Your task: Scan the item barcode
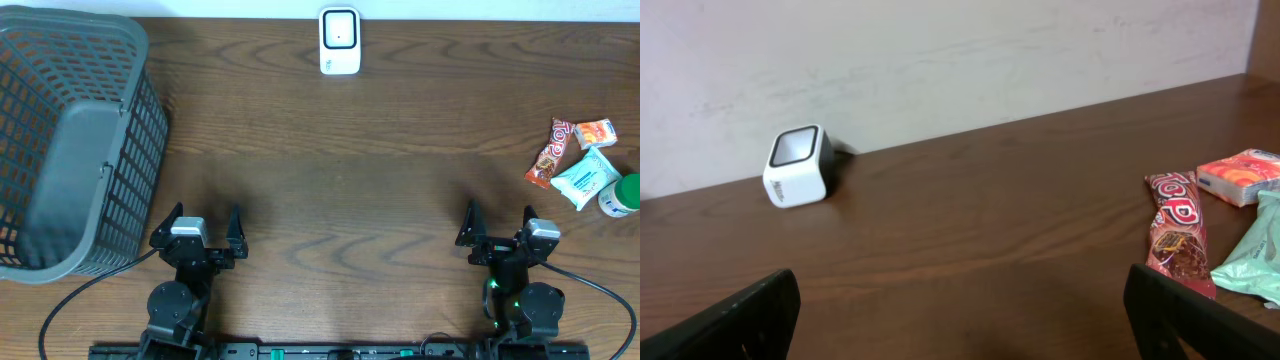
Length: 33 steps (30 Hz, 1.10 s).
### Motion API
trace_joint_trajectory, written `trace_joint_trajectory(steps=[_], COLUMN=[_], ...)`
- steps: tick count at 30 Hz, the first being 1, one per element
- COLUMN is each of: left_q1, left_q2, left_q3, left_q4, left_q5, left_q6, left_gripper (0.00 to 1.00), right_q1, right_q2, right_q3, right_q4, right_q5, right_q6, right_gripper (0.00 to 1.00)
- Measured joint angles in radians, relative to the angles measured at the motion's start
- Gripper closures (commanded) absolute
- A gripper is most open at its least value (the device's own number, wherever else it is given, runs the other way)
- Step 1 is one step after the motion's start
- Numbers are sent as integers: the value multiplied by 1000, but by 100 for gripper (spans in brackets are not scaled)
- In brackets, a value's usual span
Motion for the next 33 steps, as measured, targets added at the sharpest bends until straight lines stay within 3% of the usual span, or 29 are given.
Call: trace_joint_trajectory(steps=[33], left_q1=[41], left_q2=[0], left_q3=[0], left_q4=[0], left_q5=[0], left_q6=[0], left_gripper=[2], right_q1=[0], right_q2=[0], right_q3=[0], right_q4=[0], right_q5=[0], right_q6=[0], right_gripper=[1])
